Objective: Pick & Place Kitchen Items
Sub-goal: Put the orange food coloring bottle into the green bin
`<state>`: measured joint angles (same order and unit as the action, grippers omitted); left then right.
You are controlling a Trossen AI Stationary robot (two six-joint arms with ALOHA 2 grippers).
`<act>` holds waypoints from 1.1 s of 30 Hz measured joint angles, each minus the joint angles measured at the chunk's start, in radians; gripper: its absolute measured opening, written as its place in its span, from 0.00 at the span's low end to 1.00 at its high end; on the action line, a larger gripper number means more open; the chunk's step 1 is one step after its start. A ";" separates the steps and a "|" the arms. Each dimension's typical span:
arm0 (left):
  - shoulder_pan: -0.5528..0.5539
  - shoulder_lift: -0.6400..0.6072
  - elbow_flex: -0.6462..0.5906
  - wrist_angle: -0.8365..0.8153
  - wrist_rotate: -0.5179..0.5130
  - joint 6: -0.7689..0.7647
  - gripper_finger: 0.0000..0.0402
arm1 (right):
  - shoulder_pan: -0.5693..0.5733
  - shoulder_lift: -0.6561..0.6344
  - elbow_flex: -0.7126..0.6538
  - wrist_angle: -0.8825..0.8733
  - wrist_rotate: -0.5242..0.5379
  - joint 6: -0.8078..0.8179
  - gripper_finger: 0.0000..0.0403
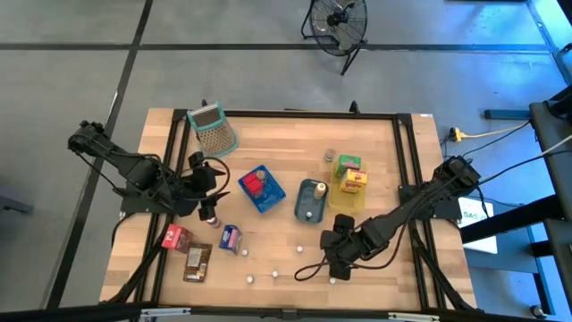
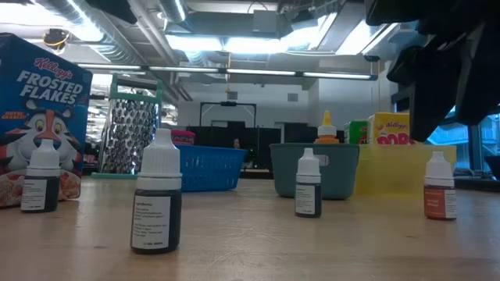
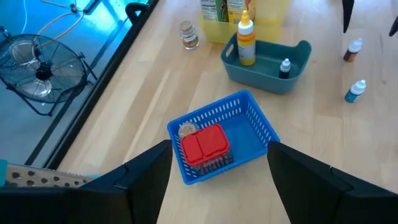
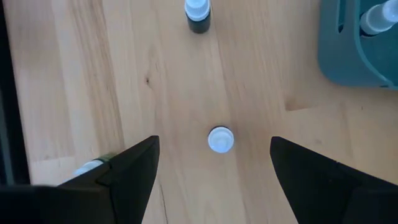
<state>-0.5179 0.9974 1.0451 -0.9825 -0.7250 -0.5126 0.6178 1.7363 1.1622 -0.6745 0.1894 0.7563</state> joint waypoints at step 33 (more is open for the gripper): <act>-0.007 0.000 0.000 -0.001 0.079 -0.016 0.65 | -0.008 0.130 -0.010 0.037 0.008 0.018 0.77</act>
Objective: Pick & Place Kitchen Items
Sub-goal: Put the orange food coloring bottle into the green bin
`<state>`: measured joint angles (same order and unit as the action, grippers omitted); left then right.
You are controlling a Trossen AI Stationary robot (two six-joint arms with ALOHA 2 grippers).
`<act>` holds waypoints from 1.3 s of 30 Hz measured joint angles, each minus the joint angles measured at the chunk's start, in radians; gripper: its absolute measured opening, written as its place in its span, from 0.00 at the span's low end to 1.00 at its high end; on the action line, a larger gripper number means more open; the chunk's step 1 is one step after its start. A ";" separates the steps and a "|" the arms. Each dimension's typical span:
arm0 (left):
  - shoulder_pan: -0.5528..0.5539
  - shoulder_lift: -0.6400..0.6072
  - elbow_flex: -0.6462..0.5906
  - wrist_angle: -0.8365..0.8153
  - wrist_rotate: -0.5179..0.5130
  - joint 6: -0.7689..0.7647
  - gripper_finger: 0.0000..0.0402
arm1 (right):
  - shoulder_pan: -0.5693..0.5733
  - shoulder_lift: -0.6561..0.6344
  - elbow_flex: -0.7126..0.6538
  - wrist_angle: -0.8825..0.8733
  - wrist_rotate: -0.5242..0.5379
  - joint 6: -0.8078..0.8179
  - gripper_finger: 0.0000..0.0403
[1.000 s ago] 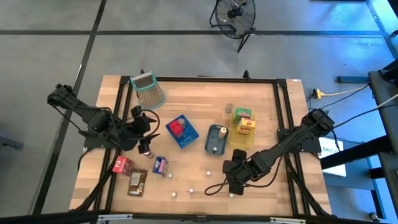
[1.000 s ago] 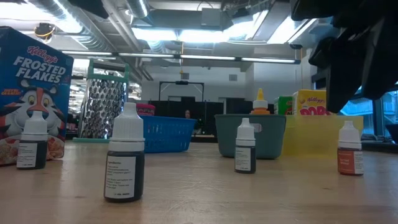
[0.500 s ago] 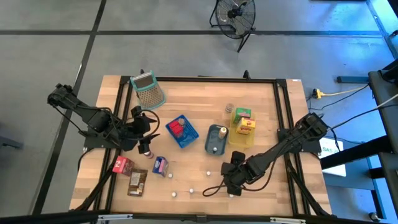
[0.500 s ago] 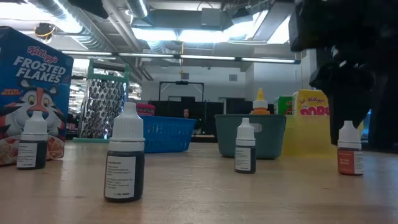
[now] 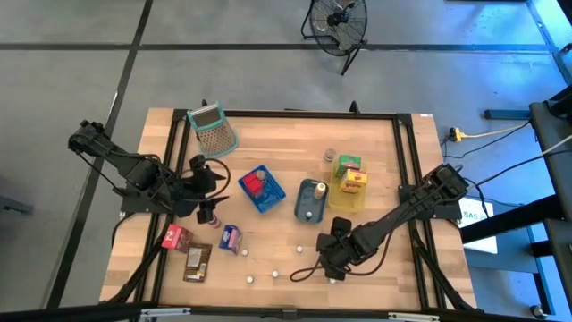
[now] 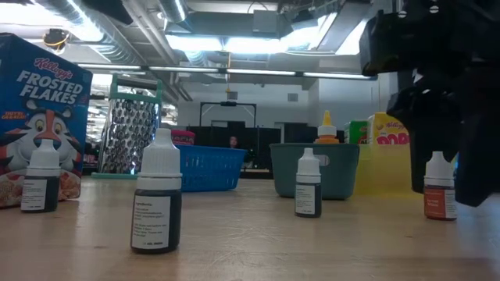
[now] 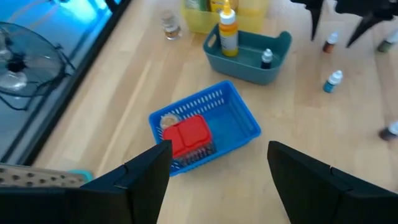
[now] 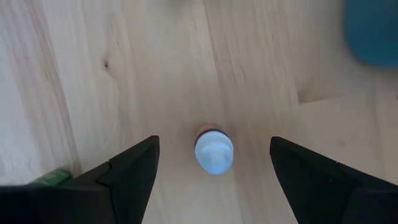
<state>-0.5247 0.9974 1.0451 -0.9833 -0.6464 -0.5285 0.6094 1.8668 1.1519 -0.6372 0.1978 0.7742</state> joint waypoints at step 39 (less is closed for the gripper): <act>0.000 0.000 0.000 0.000 0.151 0.000 0.65 | -0.009 0.000 0.000 0.023 -0.045 0.000 0.29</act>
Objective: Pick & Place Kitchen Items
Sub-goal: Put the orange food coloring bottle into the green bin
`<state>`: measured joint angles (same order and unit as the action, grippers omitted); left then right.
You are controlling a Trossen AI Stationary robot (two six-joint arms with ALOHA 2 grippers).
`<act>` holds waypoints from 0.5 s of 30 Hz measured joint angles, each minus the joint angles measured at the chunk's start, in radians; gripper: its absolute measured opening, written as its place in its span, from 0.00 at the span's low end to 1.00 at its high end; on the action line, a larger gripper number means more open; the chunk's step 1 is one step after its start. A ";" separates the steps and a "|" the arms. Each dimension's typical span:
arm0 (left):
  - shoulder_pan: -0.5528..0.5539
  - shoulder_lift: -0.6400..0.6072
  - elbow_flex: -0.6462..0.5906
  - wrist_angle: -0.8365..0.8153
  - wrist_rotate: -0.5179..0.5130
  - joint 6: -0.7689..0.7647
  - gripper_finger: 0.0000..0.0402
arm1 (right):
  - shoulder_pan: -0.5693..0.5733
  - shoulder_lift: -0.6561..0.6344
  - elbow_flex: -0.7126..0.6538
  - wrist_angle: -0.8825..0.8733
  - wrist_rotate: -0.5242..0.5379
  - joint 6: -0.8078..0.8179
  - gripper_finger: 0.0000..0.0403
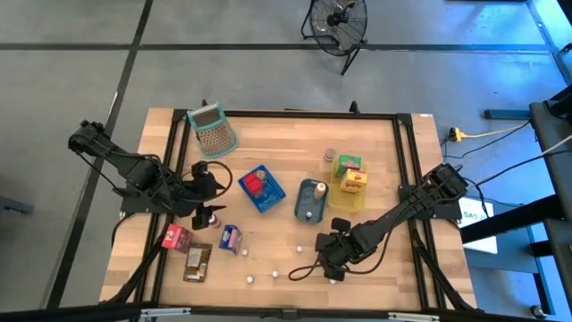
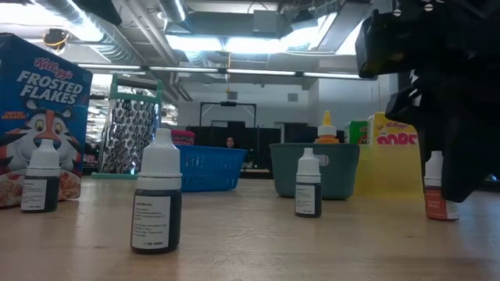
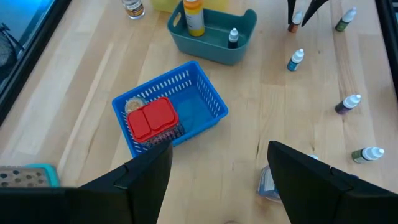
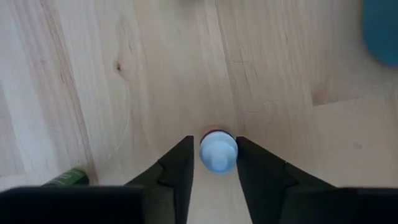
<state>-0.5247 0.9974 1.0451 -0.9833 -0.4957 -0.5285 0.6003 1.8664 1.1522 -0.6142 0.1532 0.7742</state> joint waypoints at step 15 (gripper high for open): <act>0.000 0.000 0.000 0.000 0.000 0.000 0.65 | 0.000 0.000 0.000 0.044 0.000 0.003 0.19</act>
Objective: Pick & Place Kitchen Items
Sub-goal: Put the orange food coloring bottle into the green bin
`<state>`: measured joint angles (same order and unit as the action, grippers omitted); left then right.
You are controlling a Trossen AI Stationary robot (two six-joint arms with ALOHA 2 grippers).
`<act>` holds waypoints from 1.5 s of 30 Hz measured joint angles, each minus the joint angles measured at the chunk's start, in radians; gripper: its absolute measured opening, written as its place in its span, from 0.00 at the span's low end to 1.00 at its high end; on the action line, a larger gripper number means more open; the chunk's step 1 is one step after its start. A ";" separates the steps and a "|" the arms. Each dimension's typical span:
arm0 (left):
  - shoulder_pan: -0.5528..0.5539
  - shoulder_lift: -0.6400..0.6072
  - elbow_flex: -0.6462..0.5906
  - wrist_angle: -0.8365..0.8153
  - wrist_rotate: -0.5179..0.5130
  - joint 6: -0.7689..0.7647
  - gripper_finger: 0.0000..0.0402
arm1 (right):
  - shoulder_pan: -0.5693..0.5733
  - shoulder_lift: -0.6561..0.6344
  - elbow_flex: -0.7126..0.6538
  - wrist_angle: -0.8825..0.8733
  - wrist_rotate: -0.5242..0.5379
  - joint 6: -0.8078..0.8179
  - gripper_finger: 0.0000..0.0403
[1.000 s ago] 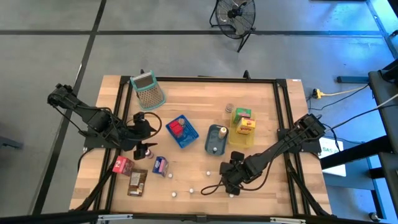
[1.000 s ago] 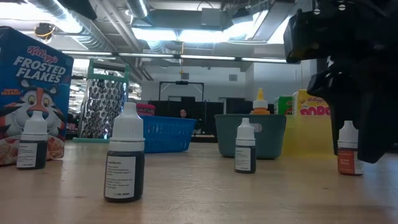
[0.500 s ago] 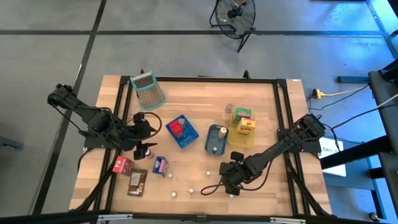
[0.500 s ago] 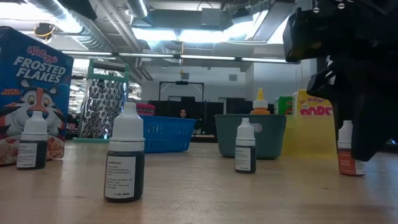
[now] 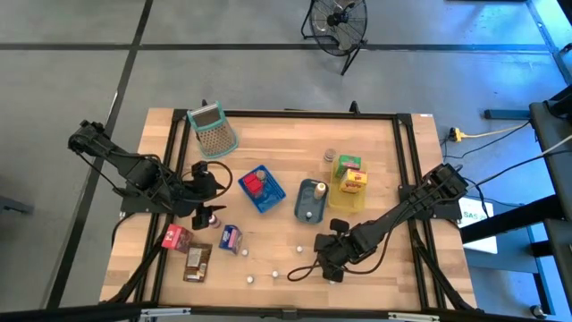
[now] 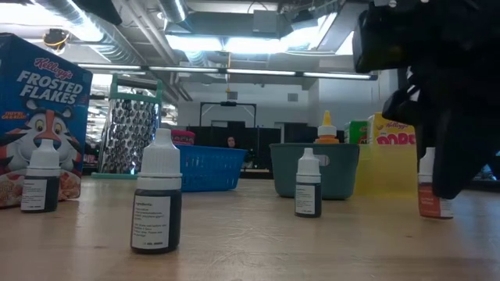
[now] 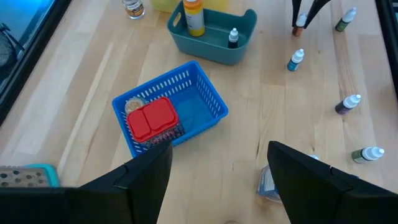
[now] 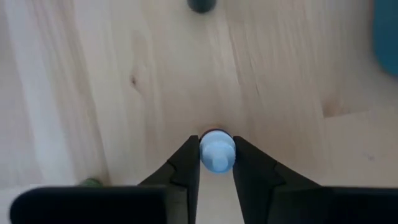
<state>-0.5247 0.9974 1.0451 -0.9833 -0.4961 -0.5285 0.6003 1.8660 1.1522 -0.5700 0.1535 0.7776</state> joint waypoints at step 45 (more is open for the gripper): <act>0.000 0.000 0.000 0.000 0.000 0.000 0.65 | -0.252 -0.001 0.465 -0.552 0.043 0.723 0.19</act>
<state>-0.5247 0.9974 1.0449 -0.9833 -0.4961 -0.5285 0.3480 1.8652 1.6176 -1.1219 0.1967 1.5010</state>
